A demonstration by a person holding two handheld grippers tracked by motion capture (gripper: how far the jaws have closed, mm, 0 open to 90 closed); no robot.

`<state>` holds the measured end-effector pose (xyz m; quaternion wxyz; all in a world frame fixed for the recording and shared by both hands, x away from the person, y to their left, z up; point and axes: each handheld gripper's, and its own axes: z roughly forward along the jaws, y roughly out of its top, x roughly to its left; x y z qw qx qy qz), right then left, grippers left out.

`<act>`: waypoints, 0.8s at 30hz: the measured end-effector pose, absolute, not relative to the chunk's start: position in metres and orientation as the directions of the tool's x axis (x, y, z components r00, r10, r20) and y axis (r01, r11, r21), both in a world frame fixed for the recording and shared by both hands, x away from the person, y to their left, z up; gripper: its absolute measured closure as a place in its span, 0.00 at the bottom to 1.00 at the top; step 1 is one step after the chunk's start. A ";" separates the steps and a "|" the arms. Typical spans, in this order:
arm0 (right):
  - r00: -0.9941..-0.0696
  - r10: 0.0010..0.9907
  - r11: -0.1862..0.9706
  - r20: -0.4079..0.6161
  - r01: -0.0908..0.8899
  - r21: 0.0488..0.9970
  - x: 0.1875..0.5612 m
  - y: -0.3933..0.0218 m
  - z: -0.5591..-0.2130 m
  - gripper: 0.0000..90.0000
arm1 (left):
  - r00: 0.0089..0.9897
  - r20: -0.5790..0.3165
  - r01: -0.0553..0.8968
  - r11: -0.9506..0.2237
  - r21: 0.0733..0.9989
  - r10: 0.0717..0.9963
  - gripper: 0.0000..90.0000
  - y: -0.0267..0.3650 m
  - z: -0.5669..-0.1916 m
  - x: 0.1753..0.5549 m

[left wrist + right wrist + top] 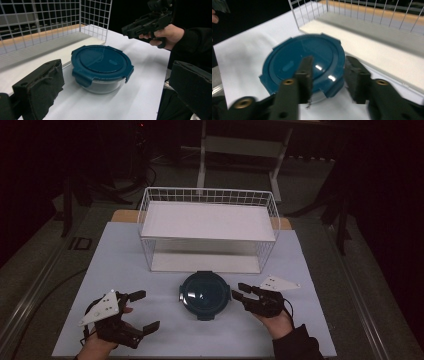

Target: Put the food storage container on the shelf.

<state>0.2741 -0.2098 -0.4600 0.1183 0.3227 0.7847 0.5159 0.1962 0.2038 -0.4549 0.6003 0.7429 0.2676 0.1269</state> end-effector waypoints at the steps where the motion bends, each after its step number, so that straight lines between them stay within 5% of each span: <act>1: -0.768 0.625 0.252 0.142 0.371 0.894 0.272 -0.210 -0.458 0.49 | 0.827 -0.135 0.244 -0.133 0.961 0.545 0.00 0.203 -0.452 0.198; 7: -0.800 0.576 0.230 0.171 0.359 0.904 0.272 -0.210 -0.451 0.15 | 0.829 -0.156 0.266 -0.133 0.955 0.537 0.00 0.196 -0.437 0.207; 10: -0.835 0.527 0.236 0.160 0.325 0.916 0.271 -0.207 -0.450 0.13 | 0.837 -0.185 0.293 -0.137 0.946 0.514 0.00 0.192 -0.433 0.215; 24: -0.804 0.594 0.293 -0.026 0.186 0.938 0.257 -0.204 -0.437 0.20 | 0.779 -0.253 0.411 -0.161 0.897 0.574 0.00 0.163 -0.441 0.260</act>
